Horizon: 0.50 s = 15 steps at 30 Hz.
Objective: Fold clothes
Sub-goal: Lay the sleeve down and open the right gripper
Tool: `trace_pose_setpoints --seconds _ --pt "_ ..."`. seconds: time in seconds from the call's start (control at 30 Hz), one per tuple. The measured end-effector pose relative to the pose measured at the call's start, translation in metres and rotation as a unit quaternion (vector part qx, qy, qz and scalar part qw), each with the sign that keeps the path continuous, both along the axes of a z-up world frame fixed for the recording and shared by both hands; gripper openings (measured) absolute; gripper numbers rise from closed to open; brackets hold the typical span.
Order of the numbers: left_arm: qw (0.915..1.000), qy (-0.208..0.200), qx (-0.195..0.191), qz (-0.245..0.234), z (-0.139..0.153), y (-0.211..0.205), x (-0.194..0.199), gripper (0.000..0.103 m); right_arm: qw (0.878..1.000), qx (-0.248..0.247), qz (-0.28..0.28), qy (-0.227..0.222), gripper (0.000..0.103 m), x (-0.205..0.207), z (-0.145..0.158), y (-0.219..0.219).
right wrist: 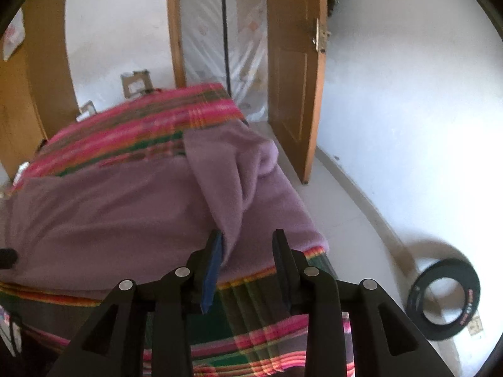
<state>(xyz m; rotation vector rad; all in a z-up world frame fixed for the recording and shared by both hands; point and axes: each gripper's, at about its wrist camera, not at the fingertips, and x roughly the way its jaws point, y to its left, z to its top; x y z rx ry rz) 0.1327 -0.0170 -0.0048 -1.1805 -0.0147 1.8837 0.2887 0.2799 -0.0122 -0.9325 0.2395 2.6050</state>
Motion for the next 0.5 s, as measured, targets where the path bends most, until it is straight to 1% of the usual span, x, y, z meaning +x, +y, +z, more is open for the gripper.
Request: trace_pose_setpoints --seconds 0.13,0.27,0.37,0.5 --pt "1.0000 -0.007 -0.002 -0.002 -0.004 0.003 -0.003 0.016 0.999 0.012 0.010 0.029 0.035 -0.004 0.012 -0.001" --pt "0.9999 -0.015 -0.002 0.003 -0.009 0.004 -0.007 0.016 0.998 0.033 0.030 0.033 0.035 -0.027 0.020 -0.002" --pt "0.9997 -0.021 -0.004 0.010 -0.012 0.004 -0.010 0.016 0.998 0.038 0.056 0.017 0.035 -0.053 0.019 -0.002" --pt "0.9995 -0.026 -0.008 0.016 -0.017 0.005 -0.015 0.016 0.995 0.062 0.078 -0.016 0.035 -0.086 0.013 -0.009"
